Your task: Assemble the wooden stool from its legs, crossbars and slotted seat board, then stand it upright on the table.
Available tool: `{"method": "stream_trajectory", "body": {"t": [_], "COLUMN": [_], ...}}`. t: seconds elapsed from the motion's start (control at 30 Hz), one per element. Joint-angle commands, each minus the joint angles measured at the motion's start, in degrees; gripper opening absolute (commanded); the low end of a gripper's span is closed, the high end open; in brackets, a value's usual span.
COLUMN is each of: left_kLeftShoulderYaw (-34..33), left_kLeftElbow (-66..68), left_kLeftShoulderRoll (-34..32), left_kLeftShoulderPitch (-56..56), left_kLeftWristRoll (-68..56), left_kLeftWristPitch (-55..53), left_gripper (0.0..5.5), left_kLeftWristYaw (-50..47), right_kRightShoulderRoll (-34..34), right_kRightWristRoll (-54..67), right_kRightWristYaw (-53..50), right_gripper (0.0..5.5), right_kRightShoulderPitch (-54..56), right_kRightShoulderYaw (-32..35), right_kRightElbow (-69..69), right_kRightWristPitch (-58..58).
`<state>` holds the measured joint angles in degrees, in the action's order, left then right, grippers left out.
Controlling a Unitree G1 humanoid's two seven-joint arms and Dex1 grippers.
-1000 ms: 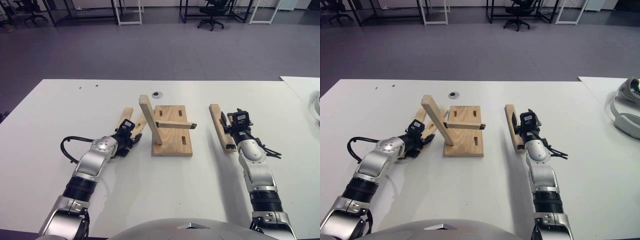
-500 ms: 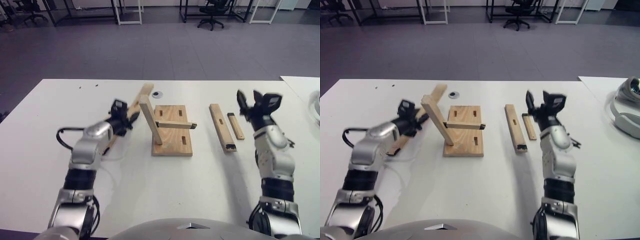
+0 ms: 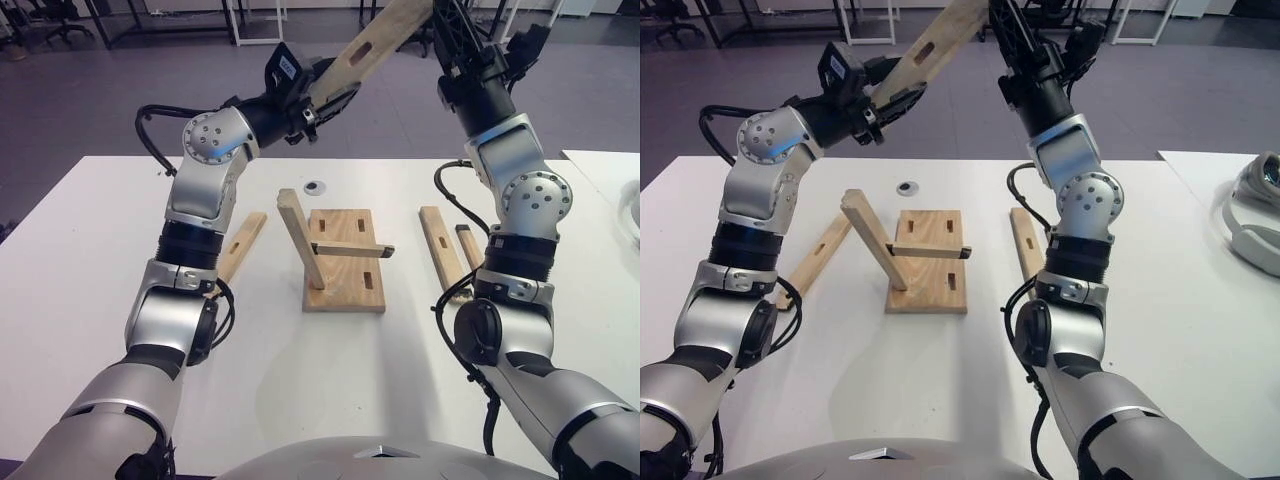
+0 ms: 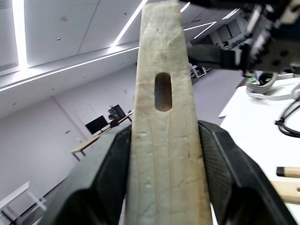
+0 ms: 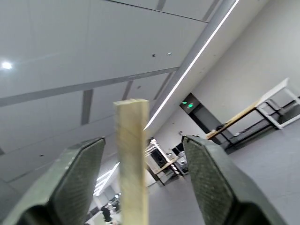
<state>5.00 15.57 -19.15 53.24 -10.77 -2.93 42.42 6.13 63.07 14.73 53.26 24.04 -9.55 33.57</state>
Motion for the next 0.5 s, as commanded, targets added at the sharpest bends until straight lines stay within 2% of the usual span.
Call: {"method": "stream_trajectory", "body": {"t": [0.03, 0.07, 0.2, 0.43, 0.5], "left_kLeftShoulderYaw": [0.91, 0.84, 0.76, 0.83, 1.02], "left_kLeftElbow": [-0.63, -0.64, -0.51, -0.37, -0.15], "left_kLeftShoulderRoll": [-0.06, -0.11, -0.16, -0.56, -0.69], "left_kLeftShoulderPitch": [1.19, 1.37, 1.71, 1.86, 1.85], "left_kLeftWristRoll": [-0.10, -0.27, -0.58, 0.33, 0.90], "left_kLeftWristPitch": [0.83, 1.00, 2.33, 3.48, 4.05], "left_gripper": [2.09, 2.09, 2.09, 2.09, 2.08], "left_kLeftWristYaw": [2.95, 3.59, 5.99, 7.48, 7.60], "right_kRightShoulderRoll": [0.46, 0.57, 0.82, 1.27, 1.39], "right_kRightWristRoll": [-0.06, -0.37, 0.08, 0.73, 0.97], "right_kRightWristYaw": [0.20, 0.05, -0.72, -1.32, -1.62], "right_gripper": [3.08, 3.08, 2.45, 1.03, 1.01], "right_kRightShoulderPitch": [1.80, 1.71, 0.79, -0.55, -1.20], "right_kRightShoulderYaw": [-1.39, -1.64, -1.38, -0.05, 0.33], "right_kRightElbow": [0.47, 0.44, 0.16, -0.05, 0.53], "right_kRightWristPitch": [1.39, 1.57, 2.44, 3.56, 4.05]}}
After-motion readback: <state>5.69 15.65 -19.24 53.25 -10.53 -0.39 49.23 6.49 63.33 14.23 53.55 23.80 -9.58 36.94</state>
